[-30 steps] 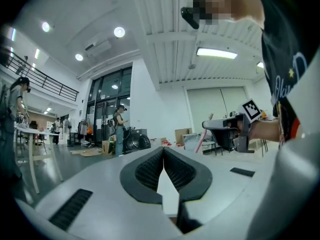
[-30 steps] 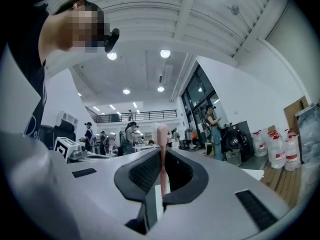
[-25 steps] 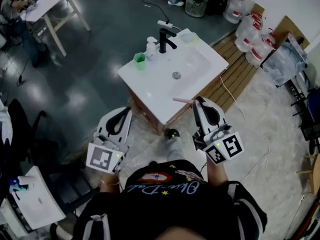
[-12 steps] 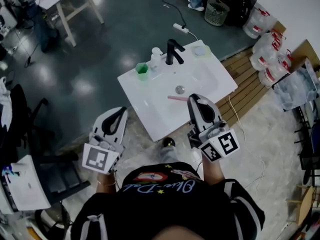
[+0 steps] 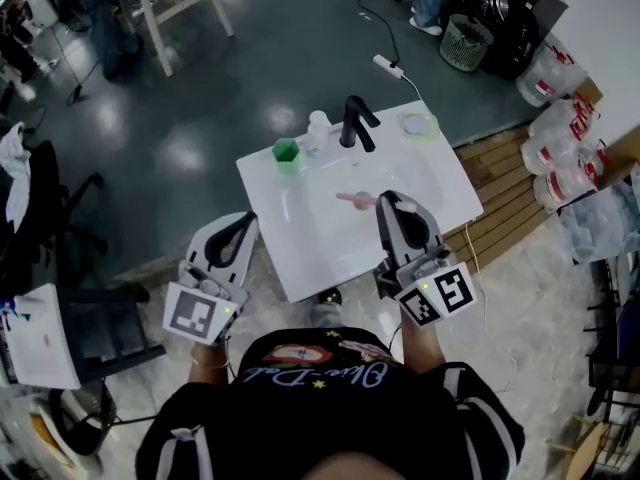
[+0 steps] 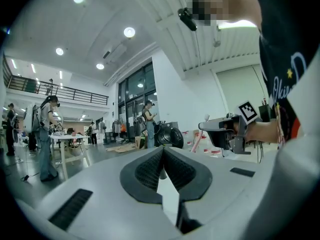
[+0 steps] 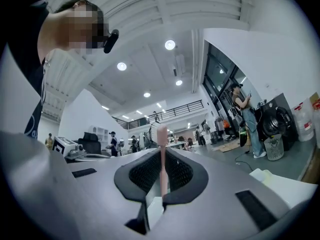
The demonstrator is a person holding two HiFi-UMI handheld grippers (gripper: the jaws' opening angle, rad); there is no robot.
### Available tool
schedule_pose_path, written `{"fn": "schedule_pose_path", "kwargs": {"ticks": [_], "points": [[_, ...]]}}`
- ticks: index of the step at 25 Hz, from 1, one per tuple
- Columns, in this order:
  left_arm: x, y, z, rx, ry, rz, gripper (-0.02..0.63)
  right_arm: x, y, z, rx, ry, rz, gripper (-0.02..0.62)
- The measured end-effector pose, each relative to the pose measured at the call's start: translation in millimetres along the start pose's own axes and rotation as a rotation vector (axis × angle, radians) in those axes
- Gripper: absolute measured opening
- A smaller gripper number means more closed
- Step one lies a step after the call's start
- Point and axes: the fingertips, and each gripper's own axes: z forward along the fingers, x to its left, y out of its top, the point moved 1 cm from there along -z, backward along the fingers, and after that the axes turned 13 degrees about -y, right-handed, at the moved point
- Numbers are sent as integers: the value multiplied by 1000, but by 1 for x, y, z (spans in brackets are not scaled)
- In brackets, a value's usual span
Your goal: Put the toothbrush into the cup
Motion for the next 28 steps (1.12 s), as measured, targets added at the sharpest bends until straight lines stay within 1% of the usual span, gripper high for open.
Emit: {"fn": "schedule_pose_path", "kwargs": {"ticks": [7,11,16,21,24,28], "points": [[5,0,14,23,63,-8,2,-13,-4,26,10,70,30,14],[8,0,14,39,107,-2,2,-11,-7,38,20,123,45,14],[17,-4,4,44,157,-14,2,0,-15,59,29,169,50,14],[38,-16,-16,53,207,-48,2,13,-28,85,55,181,26,14],[55,-21,-20,52,210,-64,2,21,-35,104,66,177,0,14],[77,-18,-17,36,184,-54,2,31,-46,127,90,168,-40,14]]}}
